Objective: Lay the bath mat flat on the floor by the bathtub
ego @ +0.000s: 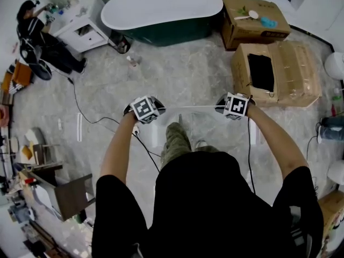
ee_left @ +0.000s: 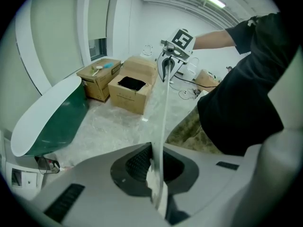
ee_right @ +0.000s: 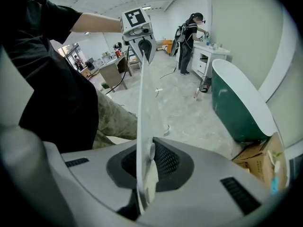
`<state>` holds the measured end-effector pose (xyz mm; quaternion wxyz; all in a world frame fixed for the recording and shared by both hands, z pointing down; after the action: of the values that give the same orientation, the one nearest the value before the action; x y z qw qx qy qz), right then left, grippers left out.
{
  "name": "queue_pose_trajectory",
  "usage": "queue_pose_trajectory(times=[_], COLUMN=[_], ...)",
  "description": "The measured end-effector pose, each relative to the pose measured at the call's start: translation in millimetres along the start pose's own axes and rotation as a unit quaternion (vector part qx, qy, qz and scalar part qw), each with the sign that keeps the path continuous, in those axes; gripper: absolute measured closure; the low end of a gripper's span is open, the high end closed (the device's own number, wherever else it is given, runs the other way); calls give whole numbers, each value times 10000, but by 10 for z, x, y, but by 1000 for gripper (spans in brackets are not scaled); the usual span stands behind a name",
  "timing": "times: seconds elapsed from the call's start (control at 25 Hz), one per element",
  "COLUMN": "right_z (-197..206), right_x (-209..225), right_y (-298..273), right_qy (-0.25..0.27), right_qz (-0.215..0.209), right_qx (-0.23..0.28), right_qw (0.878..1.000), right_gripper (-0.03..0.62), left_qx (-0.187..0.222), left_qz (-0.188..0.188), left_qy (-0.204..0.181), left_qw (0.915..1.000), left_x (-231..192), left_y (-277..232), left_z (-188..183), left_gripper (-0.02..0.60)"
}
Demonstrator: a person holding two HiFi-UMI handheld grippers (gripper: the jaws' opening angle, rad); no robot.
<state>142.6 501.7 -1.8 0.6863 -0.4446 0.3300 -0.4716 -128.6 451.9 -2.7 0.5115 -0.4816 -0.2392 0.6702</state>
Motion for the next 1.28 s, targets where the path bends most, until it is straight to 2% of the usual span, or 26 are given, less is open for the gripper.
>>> queue_pose_trajectory(times=[0.24,0.56,0.68,0.76,0.88,1.04,1.2,1.28], right_z=[-67,-416,-508,-619,-770,-986,-1112,-1169], right_x=[377,989,1231,1409,1651,1887,2031,2131], right_y=[-149,-426,-504,-533,-619,-729,-776,-796], right_qy=[-183,-320,-375,-350,-292,-353,-430,-418], right_qz=[14,-37,-69,97,391,495,564,612], right_qx=[-84,-315,-472,-511,-662,-826,-866,-834], right_qw=[9998,9990,9982,9980,9966,9947,9937,9938], right_gripper=[566,566,566,566,566,566,566,566], left_qx=[34,234,345,280,192,224,290,275], left_qz=[9,198,56,-31,0,17,195,120], left_qy=[-108,-133,-496,-738,-872,-879,-993,-1050], left_qw=[9999,9994,9982,9969,9960,9959,9944,9940], left_x=[-442,-1196,-1409,-1563,-1847,-2223,-2396,-2540], left_y=[33,245,393,482,606,803,893,969], left_z=[-23,77,10,4,35,84,105,95], left_gripper=[557,556,557,556,557,557,557,557])
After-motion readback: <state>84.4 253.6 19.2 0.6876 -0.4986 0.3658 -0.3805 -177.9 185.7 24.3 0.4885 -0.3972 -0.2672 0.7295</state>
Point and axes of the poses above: the fingertips, and each gripper's own axes: y backward along the fingers, x to its right, z out of its underside, the point moved 6 cm from there along y, backward along the fingers, and after that the axes turned 12 degrees about z, right-handed, at the moved point
